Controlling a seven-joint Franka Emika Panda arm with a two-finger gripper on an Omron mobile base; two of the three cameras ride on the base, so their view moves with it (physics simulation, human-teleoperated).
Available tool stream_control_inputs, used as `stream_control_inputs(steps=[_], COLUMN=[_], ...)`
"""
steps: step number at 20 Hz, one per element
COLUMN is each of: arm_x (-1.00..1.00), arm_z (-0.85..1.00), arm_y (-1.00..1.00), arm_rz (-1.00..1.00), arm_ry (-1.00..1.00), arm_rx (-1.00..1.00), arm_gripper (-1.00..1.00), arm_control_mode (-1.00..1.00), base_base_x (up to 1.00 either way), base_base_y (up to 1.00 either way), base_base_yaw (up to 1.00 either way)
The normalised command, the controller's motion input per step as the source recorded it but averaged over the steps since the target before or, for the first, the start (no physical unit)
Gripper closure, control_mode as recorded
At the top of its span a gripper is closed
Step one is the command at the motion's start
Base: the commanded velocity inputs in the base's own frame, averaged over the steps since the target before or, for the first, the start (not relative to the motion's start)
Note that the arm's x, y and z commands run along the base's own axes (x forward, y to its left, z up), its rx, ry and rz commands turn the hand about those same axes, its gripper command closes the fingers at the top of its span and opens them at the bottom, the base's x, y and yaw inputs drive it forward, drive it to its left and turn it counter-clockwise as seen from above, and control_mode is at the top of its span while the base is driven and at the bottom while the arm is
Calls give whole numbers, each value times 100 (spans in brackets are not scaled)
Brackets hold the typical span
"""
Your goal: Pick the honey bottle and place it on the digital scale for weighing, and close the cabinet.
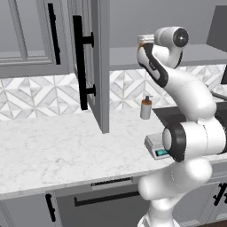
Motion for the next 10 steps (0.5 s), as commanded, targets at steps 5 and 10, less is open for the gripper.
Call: stream_control_inputs(steps=[5, 10], arm_x=[39, 37], arm_z=[0, 0], arm_y=[0, 0], arm_rz=[0, 0], arm_ry=[0, 1], arm_rx=[0, 0], arm_gripper=[-100, -100], arm_control_mode=[-100, -100], base_base_x=[0, 0], base_base_y=[0, 0], base_base_yaw=[0, 0])
